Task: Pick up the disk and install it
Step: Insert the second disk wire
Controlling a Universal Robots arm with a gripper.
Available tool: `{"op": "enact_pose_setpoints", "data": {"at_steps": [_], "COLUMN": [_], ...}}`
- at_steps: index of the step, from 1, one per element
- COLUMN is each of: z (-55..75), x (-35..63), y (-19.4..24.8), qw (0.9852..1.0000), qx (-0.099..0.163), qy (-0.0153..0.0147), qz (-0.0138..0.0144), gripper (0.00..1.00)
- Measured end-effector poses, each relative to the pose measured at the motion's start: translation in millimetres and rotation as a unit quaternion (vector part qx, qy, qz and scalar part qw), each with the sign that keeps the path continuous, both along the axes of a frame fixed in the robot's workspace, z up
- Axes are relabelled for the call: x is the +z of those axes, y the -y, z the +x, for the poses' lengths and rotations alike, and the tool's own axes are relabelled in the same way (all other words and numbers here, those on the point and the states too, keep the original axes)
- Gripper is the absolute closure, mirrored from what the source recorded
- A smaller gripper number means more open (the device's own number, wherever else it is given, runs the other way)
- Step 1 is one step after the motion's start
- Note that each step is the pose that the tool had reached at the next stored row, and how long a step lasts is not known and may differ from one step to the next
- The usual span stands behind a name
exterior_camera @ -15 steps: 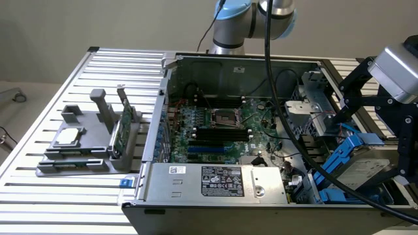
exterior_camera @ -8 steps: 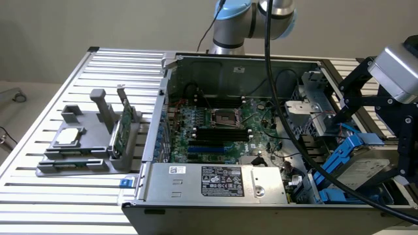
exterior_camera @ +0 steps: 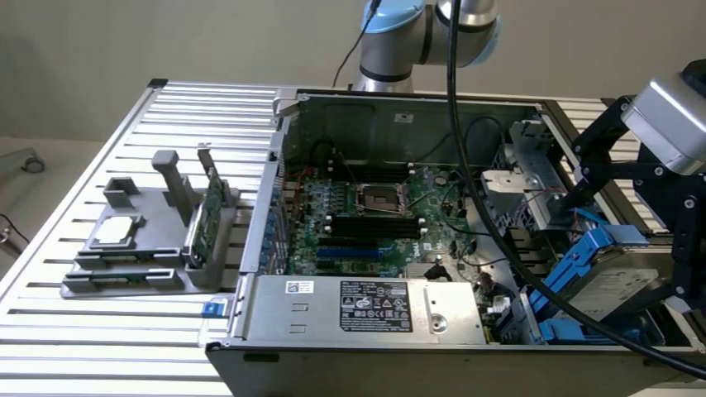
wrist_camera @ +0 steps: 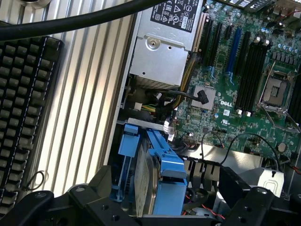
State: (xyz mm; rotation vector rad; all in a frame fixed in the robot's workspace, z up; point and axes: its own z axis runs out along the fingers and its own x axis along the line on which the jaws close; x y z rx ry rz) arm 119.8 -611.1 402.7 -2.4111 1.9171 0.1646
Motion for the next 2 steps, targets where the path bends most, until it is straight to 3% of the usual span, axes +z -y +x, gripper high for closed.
{"op": "enact_pose_setpoints", "data": {"at_steps": [2], "z": [0.0], "x": [0.0], "y": [0.0], "qw": [1.0], "qx": [0.0], "qy": [0.0], "qz": [0.0], "gripper": [0.01]}}
